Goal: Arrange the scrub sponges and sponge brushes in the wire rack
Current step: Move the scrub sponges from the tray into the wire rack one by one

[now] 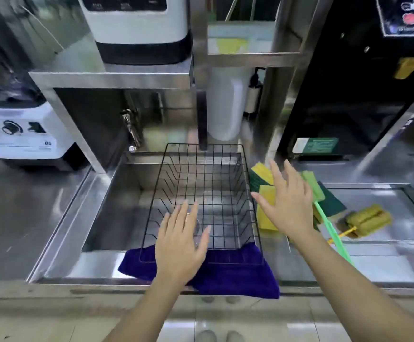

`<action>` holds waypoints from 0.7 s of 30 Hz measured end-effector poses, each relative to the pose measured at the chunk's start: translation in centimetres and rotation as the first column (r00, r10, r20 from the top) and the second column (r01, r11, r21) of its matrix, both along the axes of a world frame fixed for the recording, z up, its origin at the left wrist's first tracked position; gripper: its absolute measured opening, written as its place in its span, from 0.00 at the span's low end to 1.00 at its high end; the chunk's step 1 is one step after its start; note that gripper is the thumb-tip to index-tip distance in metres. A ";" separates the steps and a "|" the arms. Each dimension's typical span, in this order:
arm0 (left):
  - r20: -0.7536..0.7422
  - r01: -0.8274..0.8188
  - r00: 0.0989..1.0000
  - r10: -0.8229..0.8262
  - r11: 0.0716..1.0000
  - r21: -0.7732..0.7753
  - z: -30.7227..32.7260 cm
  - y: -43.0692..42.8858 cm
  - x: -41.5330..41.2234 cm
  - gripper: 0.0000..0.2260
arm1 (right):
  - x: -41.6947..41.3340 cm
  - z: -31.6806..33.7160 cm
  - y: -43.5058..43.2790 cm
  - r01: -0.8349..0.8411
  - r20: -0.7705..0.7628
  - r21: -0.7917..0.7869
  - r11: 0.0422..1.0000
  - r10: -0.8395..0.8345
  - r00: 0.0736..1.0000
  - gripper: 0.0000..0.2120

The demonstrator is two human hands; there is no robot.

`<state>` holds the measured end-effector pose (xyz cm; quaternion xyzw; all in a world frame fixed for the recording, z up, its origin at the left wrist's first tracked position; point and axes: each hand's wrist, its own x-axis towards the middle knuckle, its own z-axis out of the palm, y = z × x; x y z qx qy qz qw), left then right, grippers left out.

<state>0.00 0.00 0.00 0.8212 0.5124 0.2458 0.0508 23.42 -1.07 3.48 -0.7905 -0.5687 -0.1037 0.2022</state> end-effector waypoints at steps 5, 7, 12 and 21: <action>-0.098 0.044 0.994 -0.041 0.999 0.032 -3.7 -2.5 -1.0 0.23 | 0.6 -2.8 -0.7 0.044 -0.045 -0.095 0.995 -0.049 0.998 0.36; -0.123 0.086 0.990 -0.071 0.989 0.120 -4.6 -2.5 -1.5 0.21 | 0.9 -3.5 -0.9 0.044 -0.027 -0.115 0.992 -0.047 0.999 0.36; -0.178 0.128 0.981 -0.076 0.946 0.299 -5.7 -2.0 -1.8 0.18 | 1.4 -3.5 -0.3 0.059 0.013 -0.219 0.974 -0.057 0.998 0.36; -0.211 0.124 0.976 -0.058 0.942 0.312 -6.0 -2.0 -1.8 0.18 | 2.8 -2.8 0.0 0.179 -0.131 -0.351 0.919 -0.238 0.962 0.39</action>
